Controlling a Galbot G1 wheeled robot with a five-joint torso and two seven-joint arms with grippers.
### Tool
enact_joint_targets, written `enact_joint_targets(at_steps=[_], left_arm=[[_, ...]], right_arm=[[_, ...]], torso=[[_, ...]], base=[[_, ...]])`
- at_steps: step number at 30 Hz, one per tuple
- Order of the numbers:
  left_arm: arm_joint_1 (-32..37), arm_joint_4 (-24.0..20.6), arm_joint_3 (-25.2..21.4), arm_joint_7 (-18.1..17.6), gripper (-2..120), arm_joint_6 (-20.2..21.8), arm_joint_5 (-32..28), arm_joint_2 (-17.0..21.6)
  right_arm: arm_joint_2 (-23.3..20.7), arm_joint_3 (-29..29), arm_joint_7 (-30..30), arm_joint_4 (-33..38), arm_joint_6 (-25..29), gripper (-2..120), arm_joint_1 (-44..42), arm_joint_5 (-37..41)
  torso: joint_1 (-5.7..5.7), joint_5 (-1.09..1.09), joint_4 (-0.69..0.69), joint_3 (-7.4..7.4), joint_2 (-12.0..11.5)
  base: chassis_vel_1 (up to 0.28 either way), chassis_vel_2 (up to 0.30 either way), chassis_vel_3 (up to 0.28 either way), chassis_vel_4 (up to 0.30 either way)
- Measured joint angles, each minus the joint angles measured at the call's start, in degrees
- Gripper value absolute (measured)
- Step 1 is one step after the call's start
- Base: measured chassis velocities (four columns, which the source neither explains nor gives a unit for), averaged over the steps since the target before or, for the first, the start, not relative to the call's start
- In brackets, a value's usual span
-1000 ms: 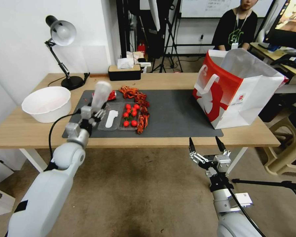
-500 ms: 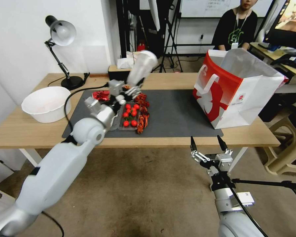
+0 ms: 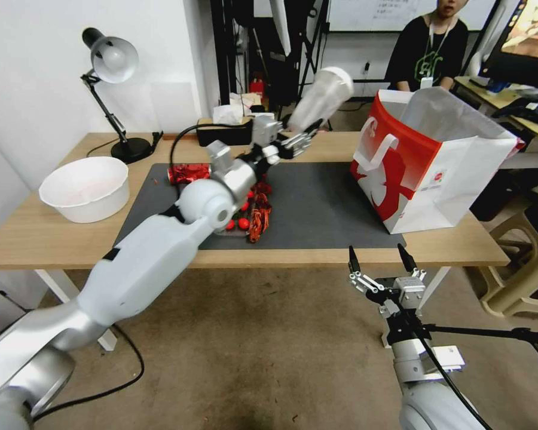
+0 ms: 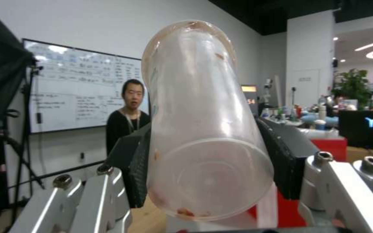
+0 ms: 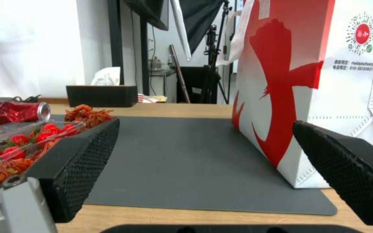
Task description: Pick up the trash from the table and place it into the takeout bag.
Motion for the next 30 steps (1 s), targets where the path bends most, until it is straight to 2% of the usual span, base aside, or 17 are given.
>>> enact_joint_targets(at_steps=[3,4,6,8,10,17,24,30], left_arm=[[-6.2,2.8,6.0,-1.5,54,0.2,-2.6,-4.0],[-6.2,2.8,6.0,-1.5,54,0.2,-2.6,-4.0],[-10.1,5.2,9.6,-2.2,54,0.2,-3.9,-7.0],[-10.9,5.7,10.3,-2.4,54,0.2,-4.4,-7.8],[-13.5,8.1,12.3,-2.8,54,0.3,-5.7,-10.4],[-17.3,13.9,15.0,-2.7,54,0.1,-7.2,-15.5],[-20.8,22.5,17.0,-1.7,54,-0.2,-8.4,-22.0],[-22.4,27.0,17.8,-0.8,54,-0.5,-8.6,-25.7]], right_arm=[[-0.4,0.0,0.1,0.0,-0.2,100,0.1,0.0],[-0.4,0.0,0.1,0.0,-0.2,100,0.1,0.0],[-0.4,-0.1,0.1,-0.1,-0.2,100,0.1,-0.2],[-0.3,-0.2,0.1,-0.2,-0.2,100,0.1,-0.2],[-0.4,-0.2,0.1,-0.3,-0.2,100,0.1,-0.3],[-0.4,-0.3,0.1,-0.6,-0.2,100,0.3,-0.3],[-0.4,-0.4,0.1,-0.9,-0.2,100,0.7,-0.2],[-0.2,-0.4,0.0,-1.0,0.0,100,0.6,-0.2]], torso=[[0.00,0.00,0.00,0.00,0.0],[0.00,0.00,0.00,0.00,0.0],[0.00,0.00,-0.01,0.00,0.0],[0.00,0.00,-0.01,0.00,0.0],[0.00,0.00,-0.01,0.00,0.0],[0.00,0.00,-0.01,-0.01,0.0],[0.00,0.00,0.00,0.00,0.0],[0.00,0.00,-0.01,-0.01,0.0]], base=[[0.000,0.000,0.000,0.000],[0.000,0.000,0.000,0.000],[0.000,0.000,0.000,0.000],[0.000,0.000,0.000,0.000],[0.000,0.000,0.000,0.000],[0.000,0.000,0.000,0.000],[0.000,0.000,0.000,0.000],[0.000,0.000,0.000,0.000]])
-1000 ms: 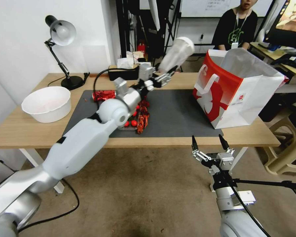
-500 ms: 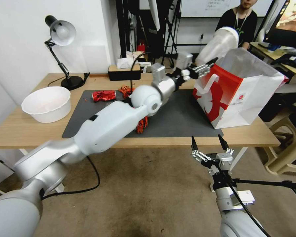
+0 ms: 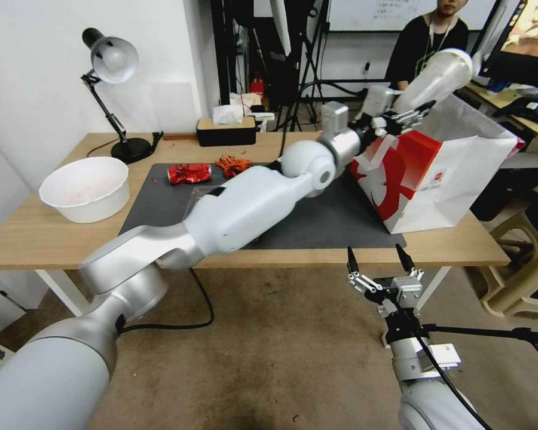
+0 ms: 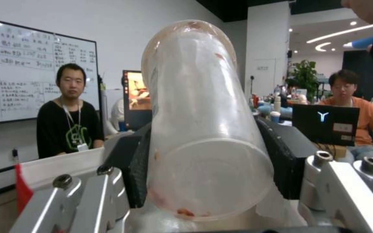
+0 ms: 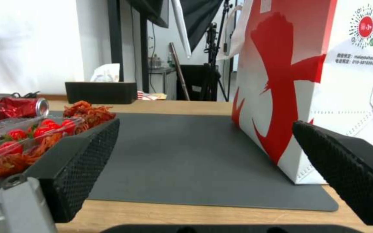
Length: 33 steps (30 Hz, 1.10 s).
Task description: Pick up the trash from the table and place it into the takeout bag.
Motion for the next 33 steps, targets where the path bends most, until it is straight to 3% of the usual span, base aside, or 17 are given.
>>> enact_joint_targets(at_steps=[10,17,29,33], left_arm=[[-0.5,3.9,2.2,1.1,54,-0.9,-0.1,-4.0],[-0.6,5.3,3.1,1.7,54,-1.4,0.0,-4.3],[-0.7,5.7,2.1,1.6,97,-1.6,0.2,-4.1],[-0.6,5.1,-0.1,1.0,100,-2.0,0.3,-3.8]], right_arm=[[0.5,-0.1,-0.1,-0.2,0.3,100,-0.1,-0.2],[0.8,-0.1,-0.1,-0.3,0.5,100,-0.3,-0.4],[0.8,-0.2,-0.2,-0.4,0.6,100,-0.3,-0.5],[0.7,0.0,-0.2,-0.3,0.6,100,-0.4,-0.5]], torso=[[0.00,-0.01,-0.01,0.00,0.0],[0.00,-0.01,0.02,0.00,0.0],[0.00,-0.01,0.01,0.00,0.0],[0.00,-0.01,0.00,0.00,0.0]], base=[[0.000,0.000,0.000,0.000],[0.000,0.000,0.000,0.000],[0.000,0.000,0.000,0.000],[0.000,0.000,0.000,0.000]])
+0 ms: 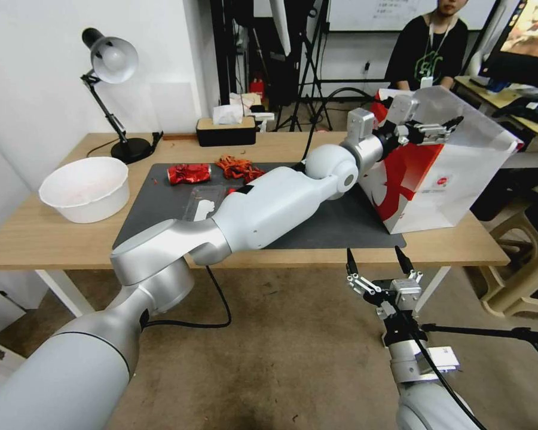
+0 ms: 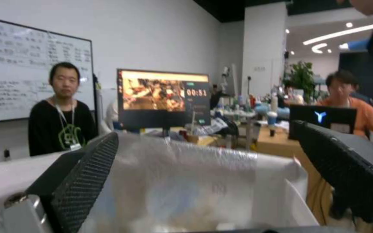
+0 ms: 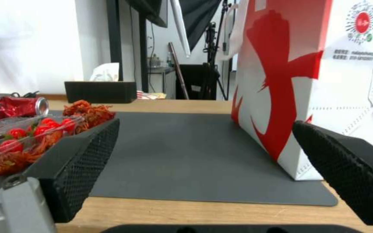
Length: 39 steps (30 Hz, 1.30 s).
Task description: Pick up the trash from the table and place it into the takeout bag.
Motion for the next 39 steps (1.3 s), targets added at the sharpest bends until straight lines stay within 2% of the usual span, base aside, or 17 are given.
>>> enact_joint_targets(at_steps=[3,7,8,11,13,15,17,19,20,22,23,27,28,33,35,37,39], left_arm=[[0.1,-0.8,-1.3,-1.0,100,0.0,-0.1,0.7],[1.1,-5.1,-5.5,-3.5,100,0.4,-0.7,5.2],[1.1,-5.1,-5.5,-3.5,100,0.4,-0.7,5.2],[3.3,-9.9,-8.5,-4.9,100,1.2,-0.8,10.5],[3.8,-10.9,-9.0,-5.1,100,1.2,-0.9,11.5],[6.5,-15.9,-11.0,-6.0,100,1.6,-0.9,16.5],[7.1,-16.9,-11.3,-6.2,100,1.7,-0.9,17.6],[9.5,-20.7,-12.4,-6.5,100,1.8,-0.9,21.8],[9.5,-20.7,-12.4,-6.5,100,1.8,-0.9,21.8],[12.3,-24.1,-13.6,-6.6,100,1.9,-0.7,25.7],[12.3,-24.1,-13.6,-6.6,100,1.9,-0.7,25.7],[18.2,-29.4,-17.1,-6.7,100,2.0,0.3,30.9],[18.2,-29.4,-17.1,-6.7,100,2.0,0.3,30.9],[25.9,-34.8,-22.3,-6.6,100,1.9,2.5,35.1],[31.8,-37.9,-26.2,-6.5,100,1.9,4.4,37.5],[34.0,-39.0,-27.6,-6.5,100,1.9,5.2,38.1],[40.1,-42.2,-32.9,-6.4,100,2.1,7.0,39.9]], right_arm=[[0.0,0.0,0.0,0.1,0.0,100,0.0,0.0],[-0.1,-0.1,0.0,0.2,0.0,100,0.3,0.0],[-0.1,-0.1,0.0,0.2,0.0,100,0.3,0.0],[-0.2,-0.3,0.0,0.2,-0.3,100,0.6,0.0],[-0.2,-0.4,0.0,0.2,-0.3,100,0.7,0.0],[-0.2,-0.6,0.0,0.3,-0.6,100,0.9,0.0],[-0.2,-0.7,0.0,0.3,-0.6,100,0.9,0.0],[0.0,-1.0,0.0,0.3,-0.7,100,0.8,-0.2],[0.0,-1.0,0.0,0.3,-0.7,100,0.8,-0.2],[0.1,-1.1,0.0,0.4,-0.7,100,0.6,-0.4],[0.1,-1.1,0.0,0.4,-0.7,100,0.6,-0.4],[0.0,-1.1,-0.1,0.6,-0.7,100,0.4,-0.6],[0.0,-1.1,-0.1,0.6,-0.7,100,0.4,-0.6],[0.0,-1.1,-0.1,0.6,-0.7,100,0.3,-0.7],[-0.1,-1.2,-0.1,0.5,-0.7,100,0.4,-0.7],[-0.1,-1.2,-0.1,0.5,-0.7,100,0.4,-0.8],[-0.2,-1.4,-0.2,0.5,-0.7,100,0.4,-0.8]], torso=[[0.00,0.00,-0.01,0.00,0.0],[0.00,-0.01,0.02,0.00,0.0],[0.00,-0.01,0.02,0.00,0.0],[0.00,-0.02,0.02,0.00,0.0],[0.00,-0.02,0.02,0.00,0.0],[0.00,-0.03,0.02,0.00,0.0],[0.00,-0.04,0.03,0.00,0.0],[0.00,-0.04,0.02,0.00,0.0],[0.00,-0.04,0.02,0.00,0.0],[0.00,-0.02,0.01,0.00,0.0],[0.00,-0.02,0.01,0.00,0.0],[0.00,0.00,0.00,-0.01,0.0],[0.00,0.00,0.00,-0.01,0.0],[0.00,-0.01,0.01,-0.01,0.0],[0.00,-0.01,0.00,-0.01,0.0],[0.00,-0.01,0.02,-0.01,0.0],[-0.01,-0.01,0.03,-0.01,0.0]], base=[[0.000,0.000,0.000,0.000],[0.000,0.000,0.000,0.000],[0.000,0.000,0.000,0.000],[0.000,0.000,0.000,0.000],[0.000,0.000,0.000,0.000],[0.000,0.000,0.000,0.000],[0.000,0.000,0.000,0.000],[0.000,0.000,0.000,0.000],[0.000,0.000,0.000,0.000],[0.000,0.000,0.000,0.000],[0.000,0.000,0.000,0.000],[0.000,0.000,0.000,0.000],[0.000,0.000,0.000,0.000],[0.000,0.000,0.000,0.000],[0.000,0.000,0.000,0.000],[0.000,0.000,0.000,0.000],[0.000,0.000,0.000,0.000]])
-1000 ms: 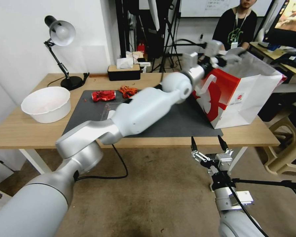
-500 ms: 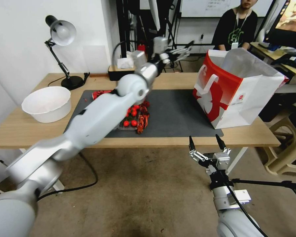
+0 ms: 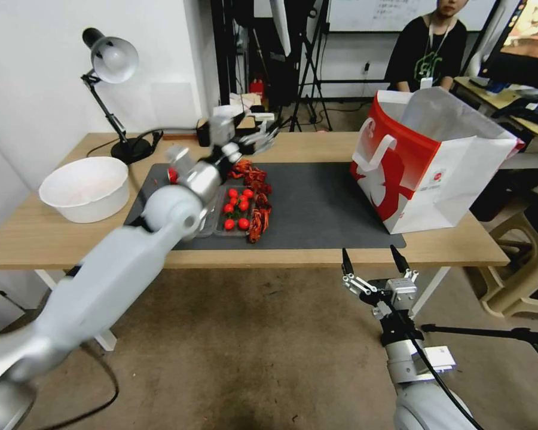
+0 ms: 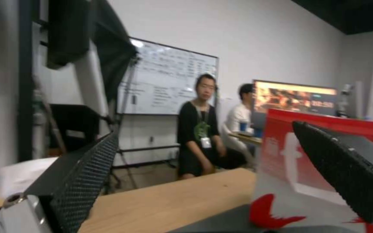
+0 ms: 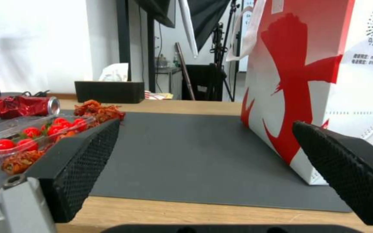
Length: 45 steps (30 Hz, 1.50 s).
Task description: Pick up the trash from the table and place it into the takeout bag.
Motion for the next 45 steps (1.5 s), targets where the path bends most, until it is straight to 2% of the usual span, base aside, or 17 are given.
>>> enact_joint_targets(at_steps=[5,9,11,13,17,22,29,36,45], left_arm=[[9.2,-3.9,-7.5,-0.2,100,-0.9,4.5,2.0],[14.1,-5.2,-10.7,-0.5,100,-1.9,6.9,1.8],[20.3,-6.2,-13.9,-0.7,100,-3.3,10.6,0.9],[22.3,-6.4,-15.0,-0.7,100,-3.8,11.8,0.4],[31.5,-7.6,-20.4,-0.7,100,-6.0,17.6,-3.1],[35.9,-8.0,-23.2,-0.8,100,-7.6,20.9,-5.1],[44.5,-7.6,-29.8,-2.0,100,-13.1,30.0,-9.4],[50.0,-7.1,-34.1,-2.6,100,-15.7,33.7,-12.9],[53.4,-5.8,-35.9,-2.7,100,-18.6,35.8,-15.6]], right_arm=[[-0.1,-0.4,-0.1,-0.4,0.1,100,0.1,0.0],[-0.1,-0.7,-0.1,-0.6,0.2,100,0.3,-0.1],[-0.1,-1.0,-0.1,-0.9,0.2,100,0.6,-0.1],[-0.1,-1.1,-0.1,-0.9,0.3,100,0.6,-0.1],[-0.1,-1.4,-0.1,-1.4,0.5,100,0.7,-0.1],[-0.2,-1.8,-0.1,-1.8,0.7,100,1.0,-0.1],[-0.1,-2.9,0.0,-2.3,0.8,100,1.8,-0.2],[-0.3,-3.0,0.0,-2.4,1.0,100,1.9,-0.2],[-0.3,-3.1,0.0,-2.6,1.1,100,2.1,-0.3]], torso=[[-0.01,0.02,-0.01,-0.01,0.0],[-0.01,0.01,-0.02,0.00,0.0],[-0.01,0.02,-0.02,0.00,0.0],[-0.01,0.00,-0.01,0.00,0.0],[0.00,0.00,-0.02,0.00,0.0],[0.00,0.02,-0.02,0.00,0.0],[0.01,0.02,-0.02,0.00,0.0],[0.01,0.01,-0.01,0.00,0.0],[0.01,0.01,-0.01,0.01,0.0]], base=[[0.000,0.000,0.000,0.000],[0.000,0.000,0.000,0.000],[0.000,0.000,0.000,0.000],[0.000,0.000,0.000,0.000],[0.000,0.000,0.000,0.000],[0.000,0.000,0.000,0.000],[0.000,0.000,0.000,0.000],[0.000,0.000,0.000,0.000],[0.000,0.000,0.000,0.000]])
